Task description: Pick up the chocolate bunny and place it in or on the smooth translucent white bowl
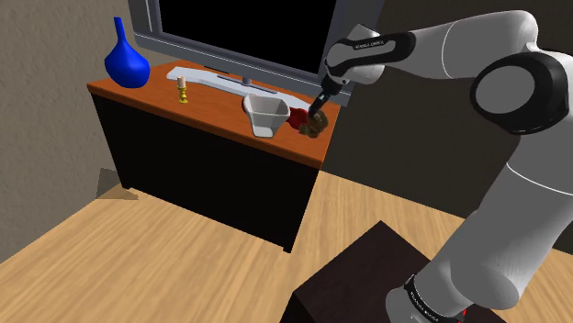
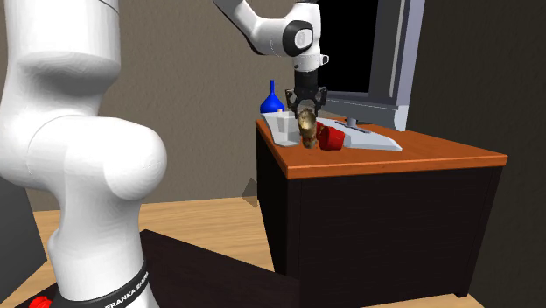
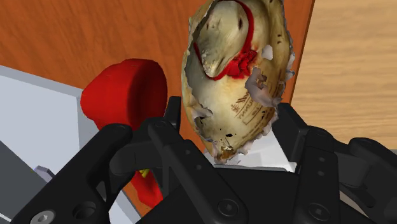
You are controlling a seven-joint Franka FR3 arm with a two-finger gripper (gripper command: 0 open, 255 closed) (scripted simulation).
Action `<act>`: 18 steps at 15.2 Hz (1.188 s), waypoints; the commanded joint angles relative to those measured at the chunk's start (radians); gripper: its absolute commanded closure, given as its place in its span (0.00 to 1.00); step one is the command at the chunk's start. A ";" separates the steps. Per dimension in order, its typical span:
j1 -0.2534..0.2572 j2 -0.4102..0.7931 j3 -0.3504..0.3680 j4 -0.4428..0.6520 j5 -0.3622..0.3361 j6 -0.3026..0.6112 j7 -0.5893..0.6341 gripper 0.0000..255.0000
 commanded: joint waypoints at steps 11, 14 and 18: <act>-0.001 -0.028 -0.007 0.130 -0.033 -0.153 0.035 1.00; -0.002 -0.030 -0.009 0.168 -0.037 -0.192 0.042 1.00; 0.004 -0.005 -0.003 0.234 -0.036 -0.232 0.063 1.00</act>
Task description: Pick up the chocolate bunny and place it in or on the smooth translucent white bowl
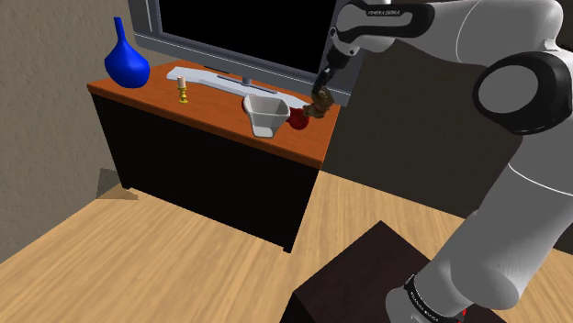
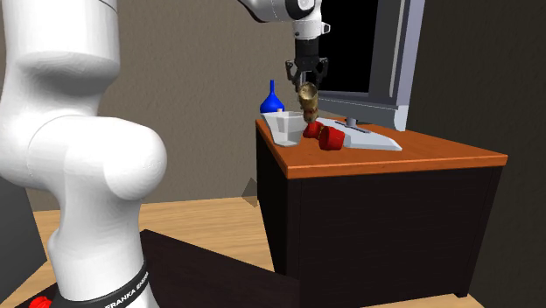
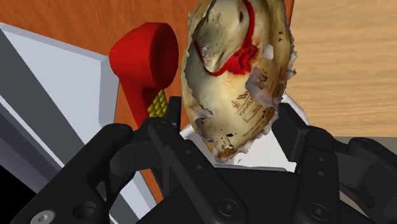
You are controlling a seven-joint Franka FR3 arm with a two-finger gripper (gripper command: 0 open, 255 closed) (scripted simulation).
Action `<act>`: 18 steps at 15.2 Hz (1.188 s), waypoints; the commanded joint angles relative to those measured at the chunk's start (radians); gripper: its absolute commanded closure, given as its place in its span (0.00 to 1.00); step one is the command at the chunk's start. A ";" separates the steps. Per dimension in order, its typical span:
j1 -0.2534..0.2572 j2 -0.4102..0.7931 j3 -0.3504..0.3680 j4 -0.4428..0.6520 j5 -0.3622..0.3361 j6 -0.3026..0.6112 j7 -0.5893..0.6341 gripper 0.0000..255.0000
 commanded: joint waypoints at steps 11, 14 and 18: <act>0.046 0.356 0.065 0.473 0.041 -0.111 0.173 1.00; 0.045 0.419 0.074 0.556 0.046 -0.128 0.195 1.00; 0.056 0.405 0.074 0.479 0.046 -0.066 0.188 1.00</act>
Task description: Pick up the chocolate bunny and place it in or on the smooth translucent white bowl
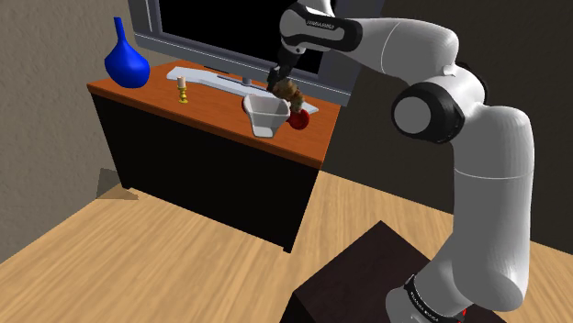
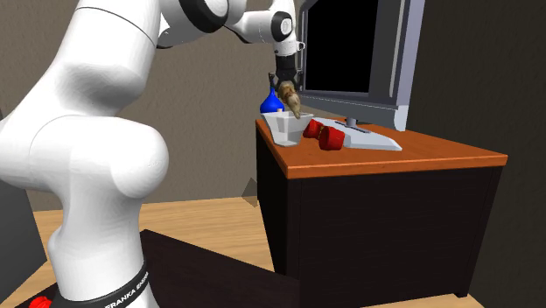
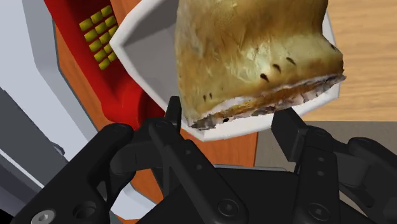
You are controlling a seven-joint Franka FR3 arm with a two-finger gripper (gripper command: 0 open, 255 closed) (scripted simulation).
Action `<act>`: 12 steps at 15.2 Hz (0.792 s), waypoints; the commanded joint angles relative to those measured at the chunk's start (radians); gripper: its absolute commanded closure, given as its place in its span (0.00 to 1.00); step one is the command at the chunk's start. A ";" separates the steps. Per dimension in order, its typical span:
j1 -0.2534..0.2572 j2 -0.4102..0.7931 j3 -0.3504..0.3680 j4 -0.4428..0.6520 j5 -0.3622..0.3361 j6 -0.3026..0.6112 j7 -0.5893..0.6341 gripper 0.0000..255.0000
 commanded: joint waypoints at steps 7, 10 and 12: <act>0.010 0.002 0.003 -0.095 0.004 0.087 -0.010 1.00; 0.010 0.002 0.003 -0.095 0.004 0.087 -0.010 1.00; 0.010 0.002 0.003 -0.095 0.004 0.087 -0.010 1.00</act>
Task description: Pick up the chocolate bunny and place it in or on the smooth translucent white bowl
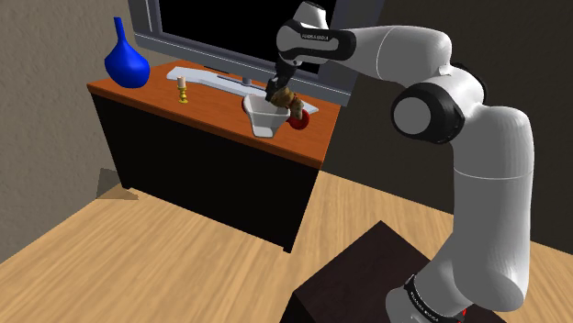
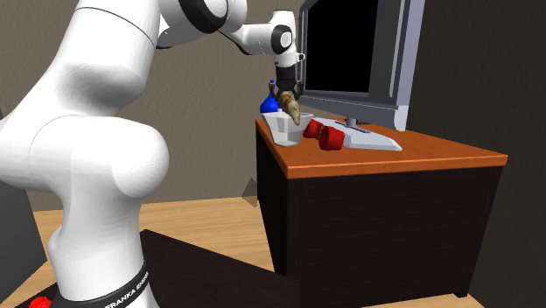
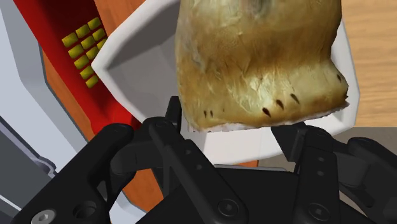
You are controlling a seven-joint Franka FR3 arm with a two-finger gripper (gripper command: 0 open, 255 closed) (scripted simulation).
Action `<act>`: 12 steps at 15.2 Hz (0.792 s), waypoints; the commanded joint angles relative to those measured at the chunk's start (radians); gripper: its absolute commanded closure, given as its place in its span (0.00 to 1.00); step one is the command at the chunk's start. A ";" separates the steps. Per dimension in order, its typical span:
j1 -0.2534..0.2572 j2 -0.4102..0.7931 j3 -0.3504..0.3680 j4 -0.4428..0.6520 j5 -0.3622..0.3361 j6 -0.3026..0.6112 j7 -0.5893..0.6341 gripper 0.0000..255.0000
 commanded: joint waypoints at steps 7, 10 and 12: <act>0.000 0.000 0.000 0.000 0.000 0.000 0.000 0.00; 0.002 -0.046 -0.008 0.024 -0.013 -0.068 0.008 0.00; 0.002 -0.056 -0.009 0.033 -0.016 -0.088 0.010 0.00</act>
